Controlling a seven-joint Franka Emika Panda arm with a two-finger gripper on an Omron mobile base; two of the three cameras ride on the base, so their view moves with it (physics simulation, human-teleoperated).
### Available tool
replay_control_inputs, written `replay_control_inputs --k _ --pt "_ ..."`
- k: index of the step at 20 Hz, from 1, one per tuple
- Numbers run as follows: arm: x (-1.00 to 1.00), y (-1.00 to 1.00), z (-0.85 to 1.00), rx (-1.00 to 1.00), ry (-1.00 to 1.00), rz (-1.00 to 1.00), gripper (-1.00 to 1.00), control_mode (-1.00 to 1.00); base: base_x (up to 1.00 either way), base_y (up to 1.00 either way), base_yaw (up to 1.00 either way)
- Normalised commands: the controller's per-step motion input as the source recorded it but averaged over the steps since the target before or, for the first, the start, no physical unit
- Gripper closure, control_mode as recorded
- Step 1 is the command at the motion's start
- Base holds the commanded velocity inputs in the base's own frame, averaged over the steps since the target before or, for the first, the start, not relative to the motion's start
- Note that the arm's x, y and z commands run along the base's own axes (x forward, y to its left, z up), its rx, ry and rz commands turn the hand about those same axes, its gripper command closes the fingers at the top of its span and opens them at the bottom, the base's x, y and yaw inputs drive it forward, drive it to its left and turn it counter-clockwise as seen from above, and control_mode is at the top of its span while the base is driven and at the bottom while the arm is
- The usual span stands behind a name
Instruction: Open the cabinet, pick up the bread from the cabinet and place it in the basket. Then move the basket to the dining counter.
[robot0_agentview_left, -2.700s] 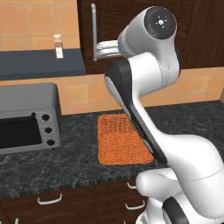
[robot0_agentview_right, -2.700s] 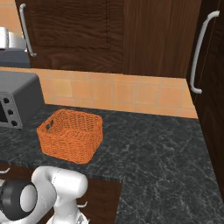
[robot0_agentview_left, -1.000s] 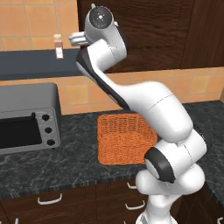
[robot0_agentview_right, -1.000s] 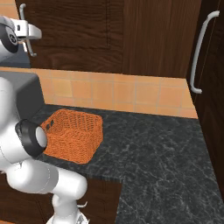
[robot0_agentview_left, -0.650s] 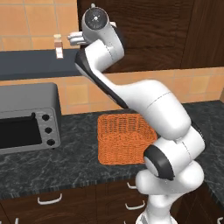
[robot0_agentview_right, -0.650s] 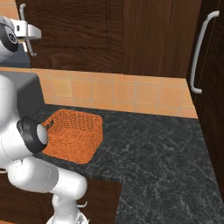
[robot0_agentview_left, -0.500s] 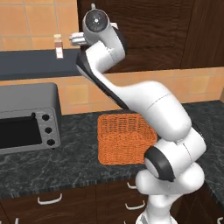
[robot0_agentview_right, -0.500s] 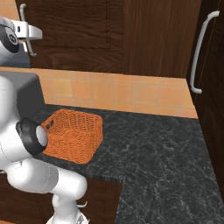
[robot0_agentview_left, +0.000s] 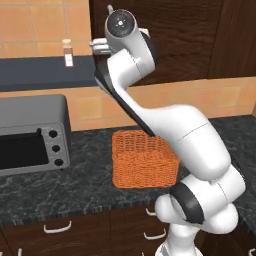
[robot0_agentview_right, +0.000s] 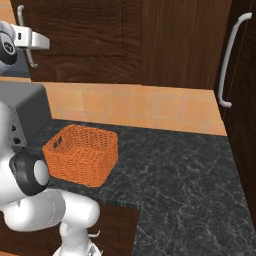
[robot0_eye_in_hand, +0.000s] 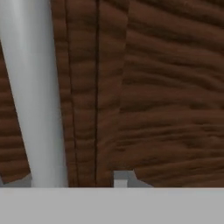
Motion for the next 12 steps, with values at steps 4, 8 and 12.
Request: replay_control_inputs --k 4,8,12 --pt "-0.96 -1.00 0.00 0.00 0.08 -0.10 1.00 -1.00 0.00 0.00 0.00" --pt "-0.95 -1.00 0.00 0.00 0.08 -0.05 1.00 -1.00 0.00 0.00 0.00" --pt "-0.97 -1.00 0.00 0.01 0.00 -0.02 1.00 -1.00 0.00 0.00 0.00"
